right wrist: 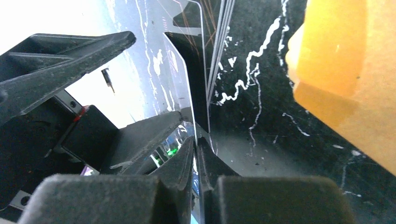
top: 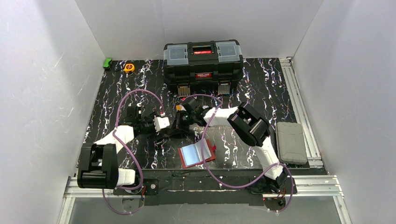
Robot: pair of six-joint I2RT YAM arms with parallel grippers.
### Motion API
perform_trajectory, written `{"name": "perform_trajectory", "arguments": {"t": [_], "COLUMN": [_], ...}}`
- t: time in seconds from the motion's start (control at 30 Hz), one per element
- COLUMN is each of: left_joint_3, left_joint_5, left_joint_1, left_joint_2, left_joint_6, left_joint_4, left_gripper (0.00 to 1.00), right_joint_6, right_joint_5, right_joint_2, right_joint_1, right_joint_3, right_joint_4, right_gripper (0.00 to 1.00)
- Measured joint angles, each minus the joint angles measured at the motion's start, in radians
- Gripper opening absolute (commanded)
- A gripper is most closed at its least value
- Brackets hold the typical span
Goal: Put the credit cards into the card holder
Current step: Pick up the credit card from the center of the board, then insert the credit card into the card holder.
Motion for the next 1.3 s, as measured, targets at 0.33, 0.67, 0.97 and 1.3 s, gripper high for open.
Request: {"name": "perform_trajectory", "arguments": {"t": [0.33,0.67,0.97,1.3], "left_joint_3": [0.017,0.078,0.118,0.074], "left_joint_5": [-0.017,0.003,0.089,0.155], "left_joint_1": [0.000,0.001,0.001,-0.185], "left_joint_2": [-0.023,-0.222,-0.351,-0.502], "left_joint_6": [-0.032,-0.034,0.047,0.238], "left_joint_4": [-0.058,-0.187,-0.323,-0.460], "left_gripper": [0.81,0.91,0.90,0.89], "right_joint_6": [-0.026,-0.137,-0.299,-0.473], "right_joint_5": [-0.011,-0.027,-0.085,-0.013], "right_joint_2": [-0.019,-0.125,-0.298,-0.671], "right_joint_1": [-0.009,-0.013,-0.027,-0.048], "right_joint_3": [-0.018,-0.049,-0.113,-0.378], "right_joint_4": [0.024,-0.006,-0.105,-0.383], "right_gripper": [0.01,0.01,0.01,0.01]}}
